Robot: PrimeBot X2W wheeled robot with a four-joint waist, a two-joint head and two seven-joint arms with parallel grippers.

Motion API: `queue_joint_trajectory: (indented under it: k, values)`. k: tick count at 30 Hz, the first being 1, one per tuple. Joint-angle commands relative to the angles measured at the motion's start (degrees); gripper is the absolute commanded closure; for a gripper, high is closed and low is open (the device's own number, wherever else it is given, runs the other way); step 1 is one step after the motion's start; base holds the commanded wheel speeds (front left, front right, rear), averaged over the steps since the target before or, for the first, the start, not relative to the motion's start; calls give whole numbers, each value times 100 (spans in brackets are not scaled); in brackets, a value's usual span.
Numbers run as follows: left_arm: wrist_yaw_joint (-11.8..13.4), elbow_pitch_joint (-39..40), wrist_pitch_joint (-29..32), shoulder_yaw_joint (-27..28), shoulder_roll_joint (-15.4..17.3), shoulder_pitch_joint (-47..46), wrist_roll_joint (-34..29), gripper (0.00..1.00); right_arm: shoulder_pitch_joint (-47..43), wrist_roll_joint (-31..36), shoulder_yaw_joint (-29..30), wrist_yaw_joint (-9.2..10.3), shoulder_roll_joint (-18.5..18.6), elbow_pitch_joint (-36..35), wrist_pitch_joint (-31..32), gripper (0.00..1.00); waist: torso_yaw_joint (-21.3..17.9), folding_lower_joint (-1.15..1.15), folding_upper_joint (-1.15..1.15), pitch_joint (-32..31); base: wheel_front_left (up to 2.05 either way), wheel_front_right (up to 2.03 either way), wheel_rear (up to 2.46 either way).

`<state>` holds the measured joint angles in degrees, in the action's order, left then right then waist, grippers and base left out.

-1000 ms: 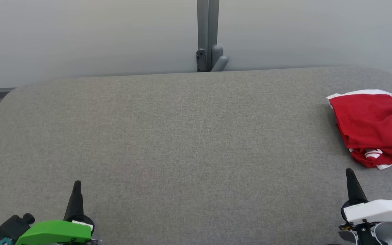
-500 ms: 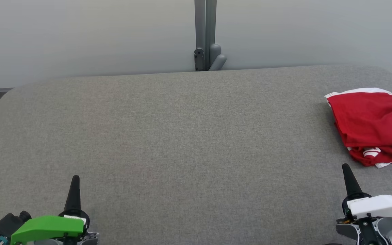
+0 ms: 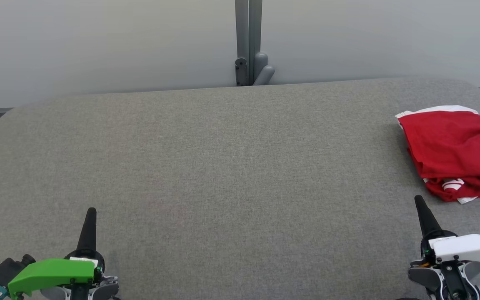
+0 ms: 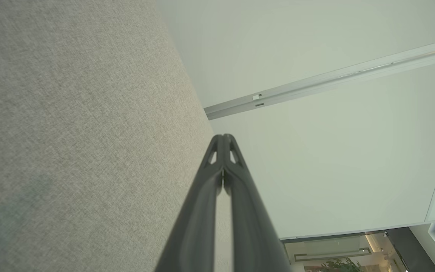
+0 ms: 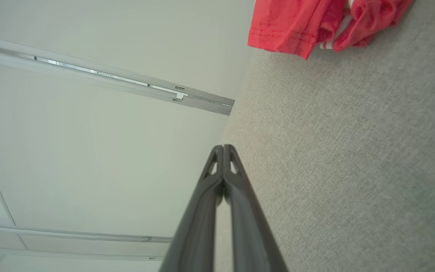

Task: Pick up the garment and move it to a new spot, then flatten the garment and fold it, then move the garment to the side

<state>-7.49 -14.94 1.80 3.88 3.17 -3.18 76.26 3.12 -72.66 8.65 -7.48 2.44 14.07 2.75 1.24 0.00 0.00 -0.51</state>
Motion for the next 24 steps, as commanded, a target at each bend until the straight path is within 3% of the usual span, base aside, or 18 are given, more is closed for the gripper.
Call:
queue_joint_trajectory:
  k: [1, 24]
  values:
    - [0, 52, 38, 40, 6, -133, 178, 100, 117, -175, -11, -4, 37, -60, 44, 100, -6, 0, 0, 3, 0, 0, 0]
    - [0, 85, 284, 124, -17, -281, 1110, 100, 233, -1334, -77, -3, 51, -62, 316, 100, -76, 0, 0, 41, 0, 0, 0]
